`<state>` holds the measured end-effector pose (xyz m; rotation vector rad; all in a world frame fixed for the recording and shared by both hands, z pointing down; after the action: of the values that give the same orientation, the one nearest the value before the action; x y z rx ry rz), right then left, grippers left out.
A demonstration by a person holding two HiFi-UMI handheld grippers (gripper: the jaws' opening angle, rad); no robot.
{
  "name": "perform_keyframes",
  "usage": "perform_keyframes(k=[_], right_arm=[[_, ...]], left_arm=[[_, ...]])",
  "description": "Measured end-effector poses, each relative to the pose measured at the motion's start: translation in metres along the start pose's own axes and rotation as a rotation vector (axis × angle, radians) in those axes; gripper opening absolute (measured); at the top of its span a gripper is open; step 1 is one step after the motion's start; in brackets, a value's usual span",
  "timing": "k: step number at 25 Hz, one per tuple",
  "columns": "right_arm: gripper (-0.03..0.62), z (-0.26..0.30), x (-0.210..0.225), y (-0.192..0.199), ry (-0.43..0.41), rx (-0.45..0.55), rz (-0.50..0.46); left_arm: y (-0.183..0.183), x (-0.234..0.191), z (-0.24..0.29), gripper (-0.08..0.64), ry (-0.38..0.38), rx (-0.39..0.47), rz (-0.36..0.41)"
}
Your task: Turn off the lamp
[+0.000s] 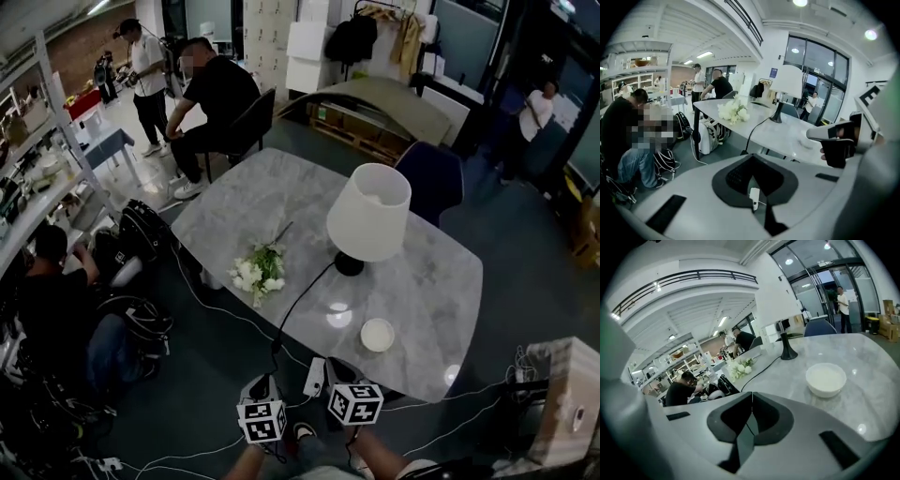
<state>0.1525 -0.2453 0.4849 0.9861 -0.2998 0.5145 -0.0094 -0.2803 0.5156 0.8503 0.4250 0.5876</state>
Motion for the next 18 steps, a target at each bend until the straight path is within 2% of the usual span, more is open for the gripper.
perform_keyframes(k=[8,18], right_arm=[[0.002,-0.037,-0.011,-0.061,0.005,0.104,-0.020],[0.002,-0.062,-0.039,-0.101,-0.011,0.199,-0.061]], left_arm=[[-0.065,0.020,-0.022,-0.009,0.016,0.118,-0.030],[-0.130,0.023,-0.051,-0.009,0.037,0.269,-0.001]])
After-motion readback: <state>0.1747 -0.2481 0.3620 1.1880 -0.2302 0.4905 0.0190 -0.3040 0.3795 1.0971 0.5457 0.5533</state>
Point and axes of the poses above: the fingertips, and each gripper's own axes: z forward along the fingers, x to its right, y out of its underside, the point moved 2 cm from there along -z, backward along the fingers, and after that the axes turned 9 degrees about z, right-handed, at the moved point
